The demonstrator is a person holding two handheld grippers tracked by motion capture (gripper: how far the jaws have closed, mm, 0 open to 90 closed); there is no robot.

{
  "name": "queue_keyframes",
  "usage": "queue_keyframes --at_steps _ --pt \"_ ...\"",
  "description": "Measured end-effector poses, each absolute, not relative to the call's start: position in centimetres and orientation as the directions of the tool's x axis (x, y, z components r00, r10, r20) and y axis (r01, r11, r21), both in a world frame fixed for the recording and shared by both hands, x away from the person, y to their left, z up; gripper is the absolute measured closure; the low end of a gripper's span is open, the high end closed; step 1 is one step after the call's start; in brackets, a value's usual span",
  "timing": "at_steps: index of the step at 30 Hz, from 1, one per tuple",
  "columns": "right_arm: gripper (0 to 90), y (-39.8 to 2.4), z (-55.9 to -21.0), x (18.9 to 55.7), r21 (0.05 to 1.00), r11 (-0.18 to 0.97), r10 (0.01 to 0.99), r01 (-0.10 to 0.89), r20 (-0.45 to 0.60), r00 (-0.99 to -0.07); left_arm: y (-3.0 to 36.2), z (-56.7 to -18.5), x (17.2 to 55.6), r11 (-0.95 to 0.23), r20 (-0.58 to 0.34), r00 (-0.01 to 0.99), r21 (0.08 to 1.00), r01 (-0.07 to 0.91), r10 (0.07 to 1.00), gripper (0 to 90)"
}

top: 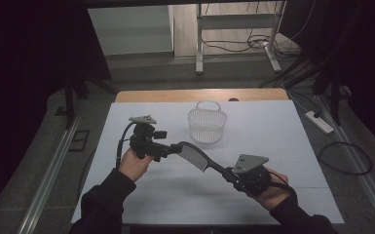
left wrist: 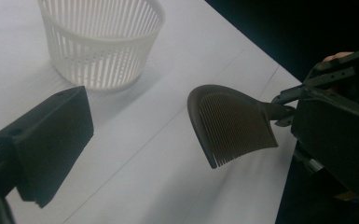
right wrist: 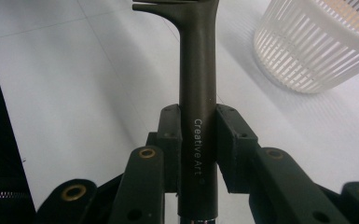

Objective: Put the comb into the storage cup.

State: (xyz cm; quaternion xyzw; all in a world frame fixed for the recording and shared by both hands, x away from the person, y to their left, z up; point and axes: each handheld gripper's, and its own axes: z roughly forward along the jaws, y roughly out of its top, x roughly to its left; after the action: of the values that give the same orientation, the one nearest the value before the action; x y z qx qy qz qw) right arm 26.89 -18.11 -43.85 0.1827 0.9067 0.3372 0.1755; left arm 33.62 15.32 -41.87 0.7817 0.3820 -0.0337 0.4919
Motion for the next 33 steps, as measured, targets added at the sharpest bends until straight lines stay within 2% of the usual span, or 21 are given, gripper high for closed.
queue_keyframes --at_steps 10,31,33 --pt "72.0 -17.6 -44.0 26.5 0.679 0.716 0.418 0.163 -0.231 -0.879 15.1 -42.7 33.6 -0.208 -0.466 0.693 0.726 0.655 0.550 0.0" --pt "72.0 -17.2 -43.7 25.8 0.703 0.707 0.378 0.081 -0.279 -0.883 14.6 -43.1 33.9 -0.197 -0.591 0.664 0.661 0.724 0.459 0.0" --pt "72.0 -17.2 -43.7 25.7 0.702 0.708 0.379 0.076 -0.287 -0.879 14.6 -43.1 33.9 -0.187 -0.604 0.653 0.652 0.735 0.458 3.4"
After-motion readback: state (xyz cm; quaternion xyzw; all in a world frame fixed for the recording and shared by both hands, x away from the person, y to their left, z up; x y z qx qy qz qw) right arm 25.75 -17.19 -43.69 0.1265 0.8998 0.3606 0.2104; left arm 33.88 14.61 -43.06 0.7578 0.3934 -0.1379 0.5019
